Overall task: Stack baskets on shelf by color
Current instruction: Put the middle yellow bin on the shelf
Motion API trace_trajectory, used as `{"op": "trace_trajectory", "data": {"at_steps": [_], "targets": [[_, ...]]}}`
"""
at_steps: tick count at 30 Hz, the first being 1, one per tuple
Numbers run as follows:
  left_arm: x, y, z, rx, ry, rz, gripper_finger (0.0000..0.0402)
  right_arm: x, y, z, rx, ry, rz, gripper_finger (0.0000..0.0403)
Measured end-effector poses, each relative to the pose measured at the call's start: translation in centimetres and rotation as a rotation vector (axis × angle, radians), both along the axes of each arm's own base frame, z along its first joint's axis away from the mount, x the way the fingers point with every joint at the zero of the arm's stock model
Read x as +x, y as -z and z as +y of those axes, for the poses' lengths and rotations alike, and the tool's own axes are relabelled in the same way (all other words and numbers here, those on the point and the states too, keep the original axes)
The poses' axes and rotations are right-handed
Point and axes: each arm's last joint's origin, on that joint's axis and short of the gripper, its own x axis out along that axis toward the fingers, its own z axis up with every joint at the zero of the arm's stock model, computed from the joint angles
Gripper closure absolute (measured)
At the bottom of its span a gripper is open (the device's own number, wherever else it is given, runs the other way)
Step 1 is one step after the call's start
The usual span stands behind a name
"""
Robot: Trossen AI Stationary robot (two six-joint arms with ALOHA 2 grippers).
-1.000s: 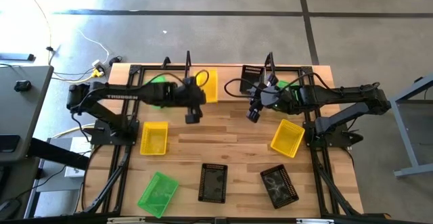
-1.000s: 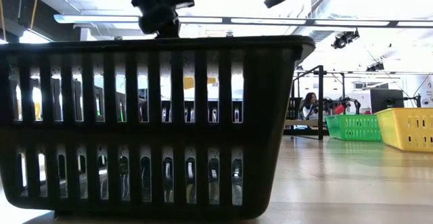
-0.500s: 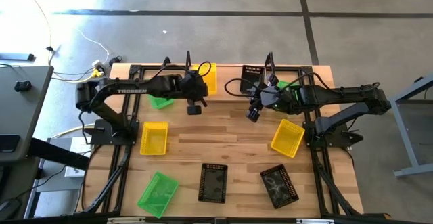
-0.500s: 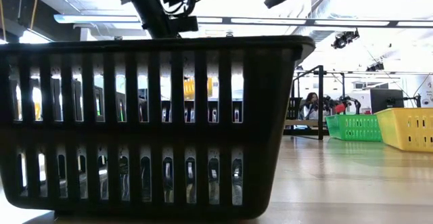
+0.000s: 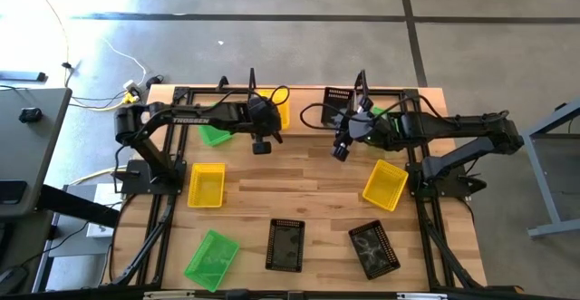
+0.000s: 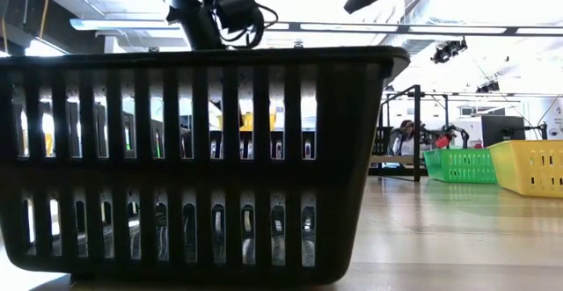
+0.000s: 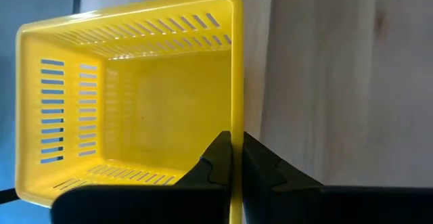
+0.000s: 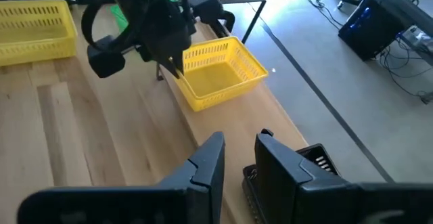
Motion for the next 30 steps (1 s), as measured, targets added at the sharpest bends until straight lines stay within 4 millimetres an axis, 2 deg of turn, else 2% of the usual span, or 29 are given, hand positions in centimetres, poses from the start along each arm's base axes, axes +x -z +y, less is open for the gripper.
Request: {"op": "trace_trajectory", "data": {"at_steps": [13, 30], "targets": [[-0.3, 0.8, 0.4, -0.008, 0.022, 0.066, 0.0399, -0.2, 0.2, -1.3, -0.002, 0.045, 0.028, 0.0334], [-0.6, 0.8, 0.5, 0.035, -0.001, 0.121, 0.0336, -0.3, 0.3, -1.3, -0.002, 0.046, 0.044, 0.0334]]}}
